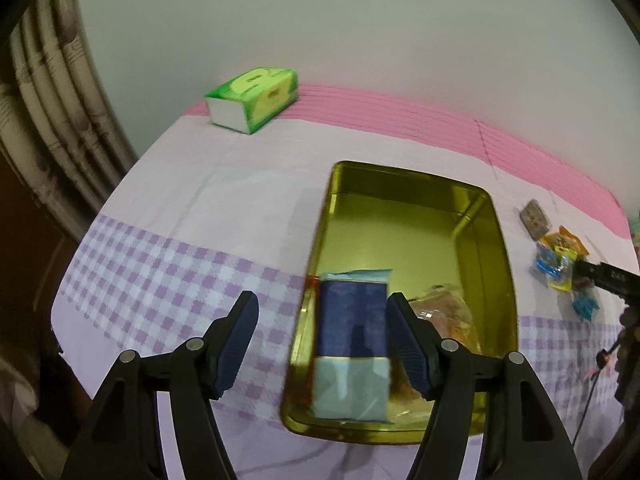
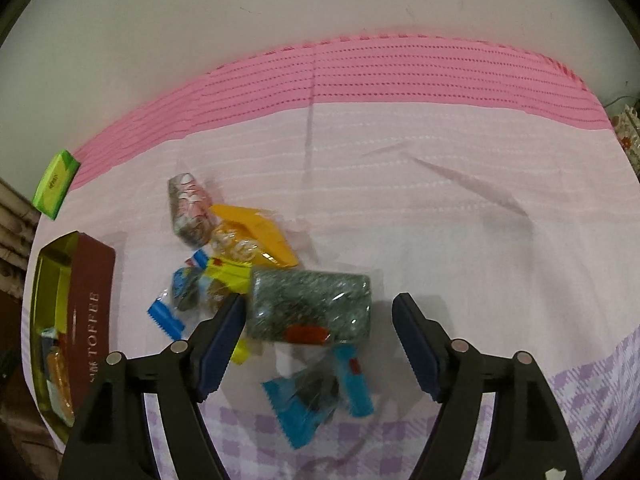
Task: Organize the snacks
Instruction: 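Grasp the green speckled block with the right gripper, then grasp the teal-wrapped candy with the left gripper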
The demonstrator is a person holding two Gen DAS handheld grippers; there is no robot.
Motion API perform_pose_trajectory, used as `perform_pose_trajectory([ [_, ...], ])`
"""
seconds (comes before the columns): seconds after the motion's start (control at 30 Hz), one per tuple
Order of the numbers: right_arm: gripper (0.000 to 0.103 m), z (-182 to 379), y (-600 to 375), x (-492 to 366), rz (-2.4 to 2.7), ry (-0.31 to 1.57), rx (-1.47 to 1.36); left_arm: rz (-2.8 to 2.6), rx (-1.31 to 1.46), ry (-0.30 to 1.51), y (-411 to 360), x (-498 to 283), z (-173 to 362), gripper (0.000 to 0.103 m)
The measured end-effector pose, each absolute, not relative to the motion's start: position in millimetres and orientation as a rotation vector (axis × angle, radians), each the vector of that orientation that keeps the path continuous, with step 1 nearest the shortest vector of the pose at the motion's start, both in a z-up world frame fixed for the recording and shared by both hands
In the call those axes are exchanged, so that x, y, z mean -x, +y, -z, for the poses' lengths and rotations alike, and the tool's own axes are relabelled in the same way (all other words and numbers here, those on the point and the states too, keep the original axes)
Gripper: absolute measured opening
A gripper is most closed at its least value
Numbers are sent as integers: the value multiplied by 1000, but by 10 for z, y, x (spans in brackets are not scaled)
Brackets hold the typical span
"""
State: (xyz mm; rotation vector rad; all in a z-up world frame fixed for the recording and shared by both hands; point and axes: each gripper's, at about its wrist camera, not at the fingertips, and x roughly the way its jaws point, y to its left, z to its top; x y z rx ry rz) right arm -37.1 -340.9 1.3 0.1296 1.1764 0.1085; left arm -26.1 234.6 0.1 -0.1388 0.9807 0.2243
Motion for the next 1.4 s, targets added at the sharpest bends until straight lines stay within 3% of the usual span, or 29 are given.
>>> perform_pose_trajectory([
  [0.13, 60, 116, -2917, 134, -136, 1189, -104, -191, 107, 988, 2150, 202, -31, 67],
  [0.23, 58, 226, -2485, -21, -133, 1182, -75, -157, 78, 992, 1984, 130, -51, 67],
  [0.47, 57, 331, -2176, -235, -77, 1172, -81, -23, 21, 996, 1412, -33, -100, 67],
  [0.97, 57, 373, -2546, 74, 96, 1019, 2, 317, -98, 1021, -75, -310, 156, 67],
  [1.4, 57, 685, -2063, -187, 20, 956, -83, 422, -174, 1071, -685, -558, 531, 67],
])
